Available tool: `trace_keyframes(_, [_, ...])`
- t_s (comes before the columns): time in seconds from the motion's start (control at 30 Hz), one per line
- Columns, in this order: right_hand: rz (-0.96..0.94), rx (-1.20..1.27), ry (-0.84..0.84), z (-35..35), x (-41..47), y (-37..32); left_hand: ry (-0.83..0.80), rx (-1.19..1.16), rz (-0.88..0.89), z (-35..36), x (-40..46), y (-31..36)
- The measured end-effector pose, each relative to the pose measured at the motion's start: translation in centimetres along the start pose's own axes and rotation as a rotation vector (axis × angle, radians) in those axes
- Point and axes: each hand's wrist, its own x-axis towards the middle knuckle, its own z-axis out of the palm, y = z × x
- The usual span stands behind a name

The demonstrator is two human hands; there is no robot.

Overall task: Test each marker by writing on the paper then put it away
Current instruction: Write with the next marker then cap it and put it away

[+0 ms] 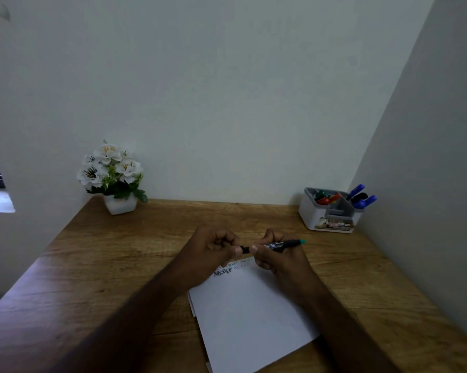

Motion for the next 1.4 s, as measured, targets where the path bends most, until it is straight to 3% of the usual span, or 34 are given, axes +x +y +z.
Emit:
trace_keyframes(0.4, [-0.011,-0.016,-0.012,-0.1,-0.1,0.2,0.040,-0.042,-0.038,0.3,-0.1,0.0])
trace_keyframes(0.67, [-0.082,-0.061,0.017,0.9,0.6,0.8,0.103,-0.284,-0.110,0.9,0.0,0.1])
trace_keyframes(0.87, [-0.024,-0.008,0.150,0.4,0.8,0.3,0.099,-0.028,-0.040,0.8,0.1,-0.4])
trace_keyframes(1.0, [-0.159,-0.472,0.154,-0.1,1.1,1.4,0.103,0.093,-0.023,0.5,0.2,-1.2])
trace_keyframes(1.07, [-0.168,-0.553,0.177,-0.2,1.1,1.6,0.100,0.150,-0.014,0.4,0.4,-1.4])
trace_keyframes(1.23, [-0.167,-0.499,0.297,-1.1,0.9,1.1,0.158,0.225,0.022,0.2,1.9,-1.1])
trace_keyframes(1.4, [-0.200,-0.387,0.468,-2.6,1.8,-0.4,0.119,0.359,-0.002,1.0,5.3,-0.5])
